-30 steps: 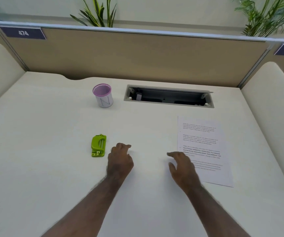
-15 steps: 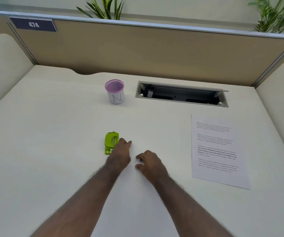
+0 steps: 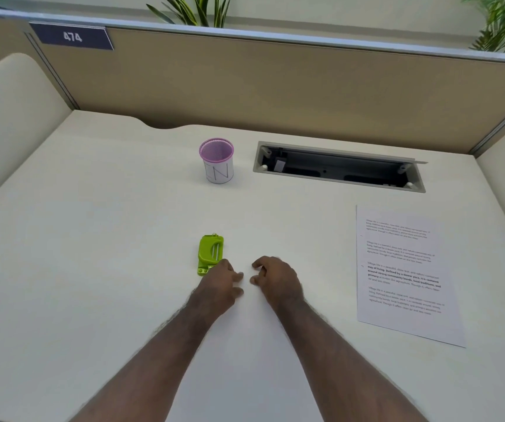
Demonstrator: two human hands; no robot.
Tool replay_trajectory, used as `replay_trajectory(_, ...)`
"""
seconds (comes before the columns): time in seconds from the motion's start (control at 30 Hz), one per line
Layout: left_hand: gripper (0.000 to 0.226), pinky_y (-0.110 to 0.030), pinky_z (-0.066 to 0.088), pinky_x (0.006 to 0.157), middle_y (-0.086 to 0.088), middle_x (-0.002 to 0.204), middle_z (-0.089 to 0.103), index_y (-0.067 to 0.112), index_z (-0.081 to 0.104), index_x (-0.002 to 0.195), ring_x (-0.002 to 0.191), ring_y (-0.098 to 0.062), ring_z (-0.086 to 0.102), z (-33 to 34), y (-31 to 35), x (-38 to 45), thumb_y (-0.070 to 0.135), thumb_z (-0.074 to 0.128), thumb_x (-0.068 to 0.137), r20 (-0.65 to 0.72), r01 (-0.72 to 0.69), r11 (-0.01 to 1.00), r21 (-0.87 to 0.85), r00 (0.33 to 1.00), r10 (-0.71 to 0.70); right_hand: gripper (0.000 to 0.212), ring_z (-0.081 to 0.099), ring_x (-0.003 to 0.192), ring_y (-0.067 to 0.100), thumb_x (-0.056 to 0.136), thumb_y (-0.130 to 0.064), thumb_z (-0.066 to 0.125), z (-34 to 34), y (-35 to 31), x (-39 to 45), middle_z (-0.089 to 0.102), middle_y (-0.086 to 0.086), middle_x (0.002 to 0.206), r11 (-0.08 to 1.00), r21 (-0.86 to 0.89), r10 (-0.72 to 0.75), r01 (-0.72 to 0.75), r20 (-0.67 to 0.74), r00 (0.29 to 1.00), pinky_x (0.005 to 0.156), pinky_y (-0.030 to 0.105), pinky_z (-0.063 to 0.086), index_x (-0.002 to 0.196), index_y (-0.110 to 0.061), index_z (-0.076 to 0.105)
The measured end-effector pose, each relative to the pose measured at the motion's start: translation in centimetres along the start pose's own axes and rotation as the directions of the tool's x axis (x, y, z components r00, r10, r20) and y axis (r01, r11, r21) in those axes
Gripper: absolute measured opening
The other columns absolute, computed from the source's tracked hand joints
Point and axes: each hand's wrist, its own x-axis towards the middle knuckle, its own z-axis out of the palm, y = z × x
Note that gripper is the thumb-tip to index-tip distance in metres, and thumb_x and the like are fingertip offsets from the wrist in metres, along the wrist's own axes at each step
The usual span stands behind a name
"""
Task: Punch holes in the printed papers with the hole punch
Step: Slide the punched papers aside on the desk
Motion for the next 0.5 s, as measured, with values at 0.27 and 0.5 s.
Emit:
replay_trajectory(0.27, 0.013, -0.023, 0.036, 0.069, 0.004, 0.095, 0.059, 0.018, 0.065, 0.096, 0.081, -0.010, 0.051, 1.1, -0.8, -0.3, 0.030, 0.063, 0.091, -0.080, -0.005, 0.999, 0.036, 0.997, 0.008, 0.024, 0.063, 0.103, 0.016, 0.086, -0.028, 0.064, 0.0, -0.4, 1.0, 0.068, -0.005, 0.108, 0.988, -0.098, -0.117, 0.116, -0.007, 0.993, 0.083, 0.028, 0.046, 0.108, -0.025, 0.072)
replay_trajectory(0.5, 0.026, -0.036, 0.050, 0.080, -0.003, 0.097, 0.064, 0.011, 0.072, 0.100, 0.091, -0.019, 0.062, 1.0, -0.2, -0.3, 0.025, 0.051, 0.095, -0.136, -0.054, 0.991, 0.125, 0.988, 0.071, 0.016, 0.063, 0.088, 0.022, 0.091, -0.025, 0.059, 0.4, -0.4, 1.0, 0.064, -0.002, 0.098, 0.940, -0.238, -0.267, 0.246, -0.064, 0.961, 0.073, 0.032, 0.049, 0.095, -0.019, 0.073)
